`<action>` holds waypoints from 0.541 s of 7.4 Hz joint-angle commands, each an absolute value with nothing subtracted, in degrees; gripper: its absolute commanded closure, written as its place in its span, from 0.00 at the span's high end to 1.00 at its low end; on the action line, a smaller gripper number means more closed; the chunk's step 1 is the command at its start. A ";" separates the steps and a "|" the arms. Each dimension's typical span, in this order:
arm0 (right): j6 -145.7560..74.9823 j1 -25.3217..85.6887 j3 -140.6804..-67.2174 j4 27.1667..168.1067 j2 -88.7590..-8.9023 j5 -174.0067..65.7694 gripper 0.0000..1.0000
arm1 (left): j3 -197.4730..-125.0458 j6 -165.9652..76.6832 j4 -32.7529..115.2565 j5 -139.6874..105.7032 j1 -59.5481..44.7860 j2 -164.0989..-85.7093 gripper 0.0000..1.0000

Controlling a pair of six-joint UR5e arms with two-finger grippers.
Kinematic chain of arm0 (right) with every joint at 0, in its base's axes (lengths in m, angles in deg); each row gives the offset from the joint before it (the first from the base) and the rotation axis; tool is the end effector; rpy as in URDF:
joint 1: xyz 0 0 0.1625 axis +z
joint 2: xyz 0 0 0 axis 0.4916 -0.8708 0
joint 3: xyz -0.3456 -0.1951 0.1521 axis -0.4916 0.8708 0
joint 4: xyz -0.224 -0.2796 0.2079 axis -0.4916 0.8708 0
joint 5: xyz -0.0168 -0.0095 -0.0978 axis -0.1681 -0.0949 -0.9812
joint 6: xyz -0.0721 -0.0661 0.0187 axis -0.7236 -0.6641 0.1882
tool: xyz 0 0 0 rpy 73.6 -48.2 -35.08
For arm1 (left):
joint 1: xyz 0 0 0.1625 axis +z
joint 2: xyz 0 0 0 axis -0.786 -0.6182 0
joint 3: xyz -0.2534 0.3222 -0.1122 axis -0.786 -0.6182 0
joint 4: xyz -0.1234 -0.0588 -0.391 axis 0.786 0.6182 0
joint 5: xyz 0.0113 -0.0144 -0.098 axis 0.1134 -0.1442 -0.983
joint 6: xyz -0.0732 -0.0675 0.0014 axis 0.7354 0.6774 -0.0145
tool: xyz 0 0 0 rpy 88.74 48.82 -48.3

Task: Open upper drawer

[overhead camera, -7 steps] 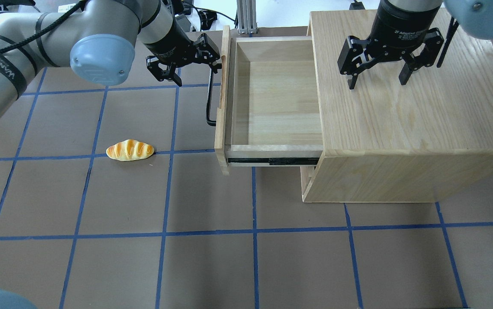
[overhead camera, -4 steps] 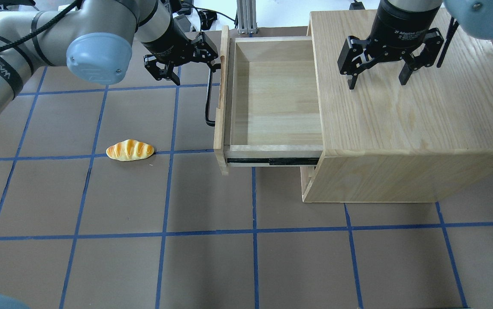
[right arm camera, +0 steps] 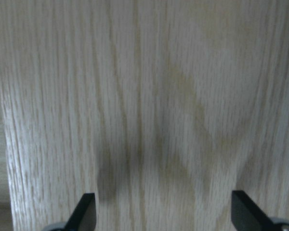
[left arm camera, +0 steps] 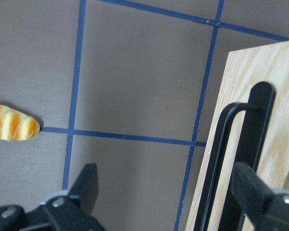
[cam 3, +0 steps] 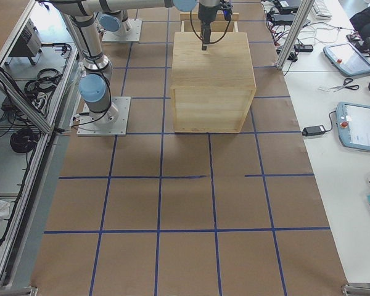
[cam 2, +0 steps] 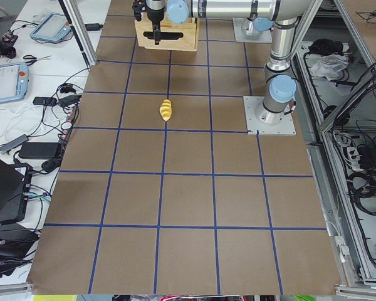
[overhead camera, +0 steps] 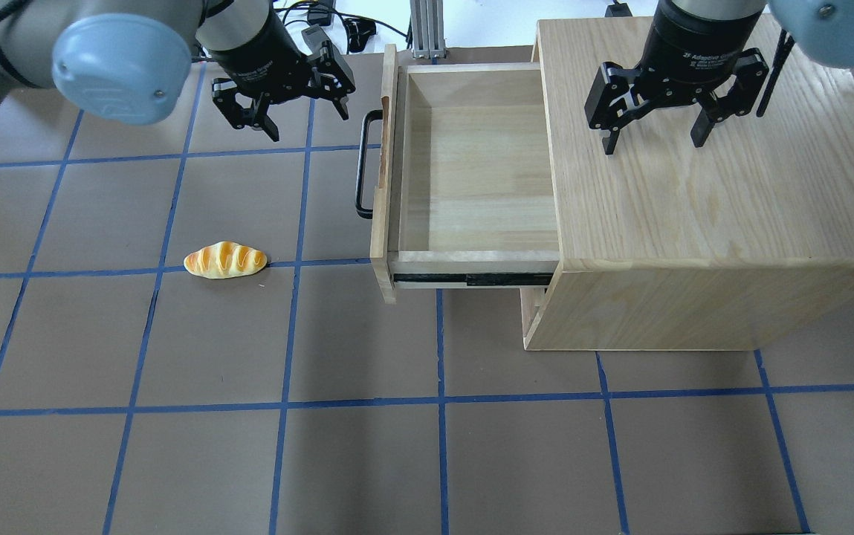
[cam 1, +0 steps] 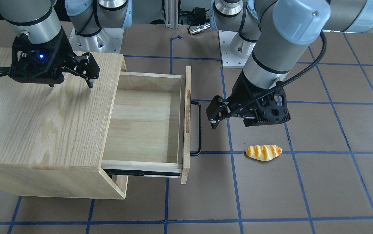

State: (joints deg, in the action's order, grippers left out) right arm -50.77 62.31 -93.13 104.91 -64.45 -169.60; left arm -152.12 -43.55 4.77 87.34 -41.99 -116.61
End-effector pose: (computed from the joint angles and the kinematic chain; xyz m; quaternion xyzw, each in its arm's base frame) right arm 0.1450 -0.5163 0.5050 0.0061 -0.9995 -0.0225 0.0220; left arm -0.1844 -0.5750 0.4721 0.1004 -0.9911 0.0500 0.0722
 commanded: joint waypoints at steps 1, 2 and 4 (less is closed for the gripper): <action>-50.75 62.31 -93.13 104.91 -64.45 -169.60 1.00 | -151.94 -45.47 8.19 88.30 -38.46 -113.50 1.00; -50.75 62.31 -93.13 104.91 -64.45 -169.60 1.00 | -151.94 -50.44 10.12 88.39 -36.45 -112.27 1.00; -50.83 62.31 -93.22 104.91 -64.45 -169.60 1.00 | -152.81 -58.88 12.42 92.31 -32.75 -109.98 1.00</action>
